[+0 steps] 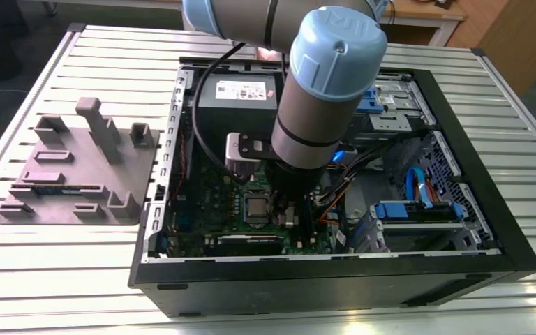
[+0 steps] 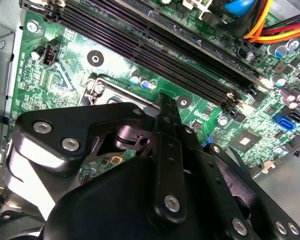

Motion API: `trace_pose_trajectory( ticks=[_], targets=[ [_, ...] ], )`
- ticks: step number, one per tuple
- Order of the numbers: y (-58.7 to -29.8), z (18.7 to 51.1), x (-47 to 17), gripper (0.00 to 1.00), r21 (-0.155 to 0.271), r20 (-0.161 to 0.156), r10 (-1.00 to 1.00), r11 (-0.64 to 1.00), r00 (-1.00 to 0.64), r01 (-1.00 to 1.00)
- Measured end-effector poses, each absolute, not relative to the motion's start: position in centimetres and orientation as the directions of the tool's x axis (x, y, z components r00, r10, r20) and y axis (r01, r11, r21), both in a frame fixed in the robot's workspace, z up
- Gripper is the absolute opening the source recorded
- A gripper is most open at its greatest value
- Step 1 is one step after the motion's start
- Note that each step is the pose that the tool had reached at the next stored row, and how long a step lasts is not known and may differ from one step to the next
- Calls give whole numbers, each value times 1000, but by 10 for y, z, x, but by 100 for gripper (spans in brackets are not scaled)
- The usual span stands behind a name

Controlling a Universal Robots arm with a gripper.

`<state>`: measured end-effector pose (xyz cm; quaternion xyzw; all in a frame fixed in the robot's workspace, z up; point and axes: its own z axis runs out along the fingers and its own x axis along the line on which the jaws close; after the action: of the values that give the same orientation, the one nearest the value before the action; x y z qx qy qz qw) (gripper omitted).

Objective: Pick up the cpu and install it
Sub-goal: 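Install the first cpu locking lever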

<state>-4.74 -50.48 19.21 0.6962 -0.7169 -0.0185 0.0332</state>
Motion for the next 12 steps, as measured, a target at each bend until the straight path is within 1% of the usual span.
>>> trace_pose_trajectory(
  ticks=[12],
  targets=[
    [-505,190,-44,10,73,20,-999,29,-28,-997]
  ],
)
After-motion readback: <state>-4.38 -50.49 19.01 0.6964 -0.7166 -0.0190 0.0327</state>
